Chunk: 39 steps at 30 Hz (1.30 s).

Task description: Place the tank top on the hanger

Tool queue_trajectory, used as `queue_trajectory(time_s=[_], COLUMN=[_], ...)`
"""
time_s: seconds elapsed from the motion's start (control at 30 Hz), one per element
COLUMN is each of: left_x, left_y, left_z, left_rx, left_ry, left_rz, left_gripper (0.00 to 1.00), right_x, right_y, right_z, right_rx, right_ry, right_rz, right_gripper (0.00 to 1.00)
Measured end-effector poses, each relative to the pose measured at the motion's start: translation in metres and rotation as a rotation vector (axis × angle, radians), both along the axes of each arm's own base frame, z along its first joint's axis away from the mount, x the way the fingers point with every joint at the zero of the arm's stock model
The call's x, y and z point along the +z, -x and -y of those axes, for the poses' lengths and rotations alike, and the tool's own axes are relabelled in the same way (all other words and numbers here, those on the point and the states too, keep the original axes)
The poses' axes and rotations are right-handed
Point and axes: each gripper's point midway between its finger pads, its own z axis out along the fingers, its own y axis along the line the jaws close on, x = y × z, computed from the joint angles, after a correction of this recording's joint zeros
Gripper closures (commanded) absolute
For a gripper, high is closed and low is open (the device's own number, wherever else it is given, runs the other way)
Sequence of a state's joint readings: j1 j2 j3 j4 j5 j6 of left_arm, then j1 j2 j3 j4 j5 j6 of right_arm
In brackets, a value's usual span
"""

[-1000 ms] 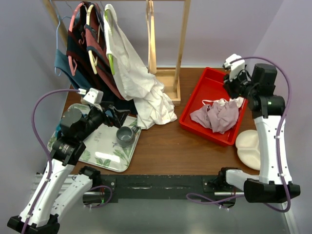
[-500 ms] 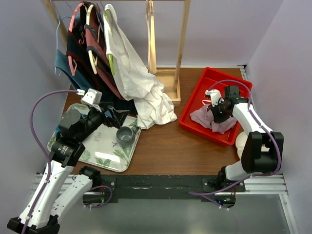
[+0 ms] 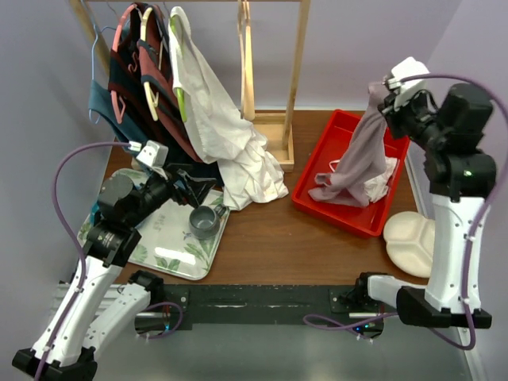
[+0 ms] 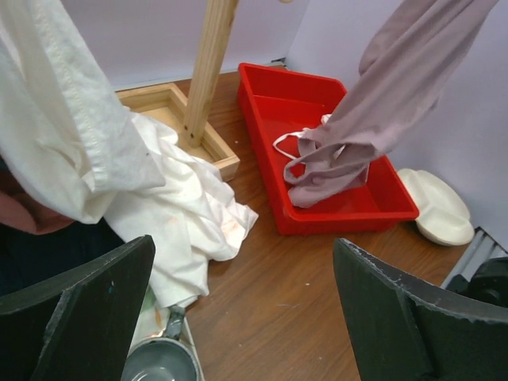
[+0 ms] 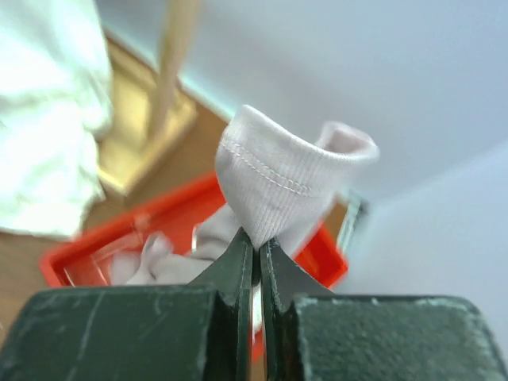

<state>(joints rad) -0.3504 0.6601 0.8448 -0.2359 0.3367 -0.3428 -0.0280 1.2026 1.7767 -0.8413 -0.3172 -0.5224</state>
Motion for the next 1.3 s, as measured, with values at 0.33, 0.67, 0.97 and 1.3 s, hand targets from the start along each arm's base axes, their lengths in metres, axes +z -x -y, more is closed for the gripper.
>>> queue_trajectory(time_s=[0.33,0.67,0.97,1.3], left_x=[0.005,-0.010,-0.029,-0.089], left_y=[0.003,0.006,0.009,0.032], left_z=[0.027,0.052,0.055,0.077], left_rx=[-0.158,-0.323,-0.350,-0.427], left_ry=[0.058,0.072,0.056,-0.103], left_rz=[-0.017,-0.086,-0.154,-0.334], left_gripper=[0.01,0.03,0.05,0.14], right_x=[0.144,0.174,-0.028,-0.241], right_y=[0.061,0.078,0.044,0.033], right_z=[-0.085,-0.131,-0.154,-0.056], right_rx=[0.448,0.759,0.678,0.121], right_ry=[-0.284,-0.625,-0.663,-0.169], right_rz=[0.238,0.105,-0.349,-0.603], right_gripper=[1.00,1.00,0.99,0.35])
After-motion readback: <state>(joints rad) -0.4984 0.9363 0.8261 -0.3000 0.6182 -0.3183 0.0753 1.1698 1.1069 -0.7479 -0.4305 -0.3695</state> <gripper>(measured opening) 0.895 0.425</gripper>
